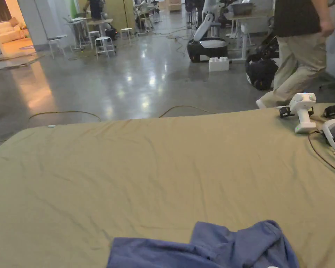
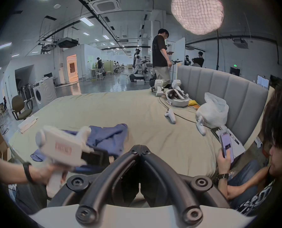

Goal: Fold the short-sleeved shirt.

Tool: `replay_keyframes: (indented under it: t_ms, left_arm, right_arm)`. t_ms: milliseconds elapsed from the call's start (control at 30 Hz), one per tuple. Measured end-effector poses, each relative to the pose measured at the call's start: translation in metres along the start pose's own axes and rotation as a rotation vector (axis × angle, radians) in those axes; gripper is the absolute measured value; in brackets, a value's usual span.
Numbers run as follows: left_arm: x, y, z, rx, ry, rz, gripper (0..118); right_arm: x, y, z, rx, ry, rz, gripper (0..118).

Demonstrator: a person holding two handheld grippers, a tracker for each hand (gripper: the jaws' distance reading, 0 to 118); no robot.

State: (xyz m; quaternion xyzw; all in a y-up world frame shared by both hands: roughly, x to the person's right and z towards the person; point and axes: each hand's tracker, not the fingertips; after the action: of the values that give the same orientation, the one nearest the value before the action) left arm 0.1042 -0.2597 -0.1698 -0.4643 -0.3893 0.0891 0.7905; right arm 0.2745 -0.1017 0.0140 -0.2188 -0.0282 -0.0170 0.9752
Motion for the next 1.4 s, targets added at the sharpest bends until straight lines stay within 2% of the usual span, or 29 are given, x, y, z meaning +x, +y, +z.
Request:
replay_keyframes:
  t_ms: [67,100,133,167,200,333,500,567,700,733,767,833,867,1033,1200,1400]
  left_arm:
    - [0.009,-0.019,-0.006,-0.011,0.021,-0.026,5]
    - [0.008,-0.028,-0.006,-0.009,0.018,-0.054,18]
    - [0.003,-0.031,-0.003,-0.025,-0.005,-0.076,42]
    - [-0.002,-0.032,0.004,-0.042,-0.026,-0.056,73]
    - [-0.005,-0.032,0.013,-0.034,-0.022,-0.049,83]
    - [-0.014,-0.010,0.115,0.219,0.084,-0.093,84]
    - [-0.008,0.005,0.270,0.644,0.360,-0.150,84]
    - [0.001,-0.007,0.319,0.805,0.523,-0.141,83]
    - [0.021,-0.034,0.380,0.900,0.762,-0.186,80]
    - [0.025,-0.043,0.392,0.912,0.812,-0.199,74]
    - [0.027,-0.049,0.399,0.911,0.867,-0.211,59]
    - [0.032,-0.062,0.411,0.887,0.965,-0.214,12]
    - [0.031,-0.069,0.416,0.893,0.993,-0.199,3]
    - [0.020,-0.092,0.431,0.868,0.933,-0.092,0]
    - [0.016,-0.093,0.430,0.859,0.943,-0.088,0]
    - [0.009,-0.080,0.422,0.829,0.870,-0.094,0]
  right_arm:
    - [0.004,-0.004,-0.002,-0.015,0.010,-0.031,0]
    - [0.004,-0.005,-0.005,-0.020,0.014,-0.042,0]
    - [0.002,-0.005,-0.007,-0.021,0.016,-0.046,0]
    - [0.000,-0.005,-0.009,-0.020,0.024,-0.051,0]
    - [-0.002,-0.003,-0.010,-0.018,0.038,-0.056,0]
    - [-0.020,0.009,-0.019,0.030,0.106,-0.030,0]
    - [-0.042,0.036,-0.025,0.107,0.166,0.020,0]
    - [-0.051,0.048,-0.021,0.149,0.186,0.030,0]
    - [-0.055,0.062,-0.017,0.192,0.219,0.033,0]
    - [-0.056,0.066,-0.015,0.203,0.224,0.037,0]
    - [-0.059,0.069,-0.013,0.212,0.226,0.044,0]
    - [-0.062,0.073,-0.007,0.234,0.221,0.056,0]
    - [-0.063,0.075,-0.005,0.239,0.221,0.059,0]
    - [-0.066,0.076,0.001,0.261,0.227,0.064,0]
    - [-0.073,0.076,-0.001,0.259,0.206,0.083,0]
    - [-0.078,0.071,-0.005,0.239,0.218,0.094,0]
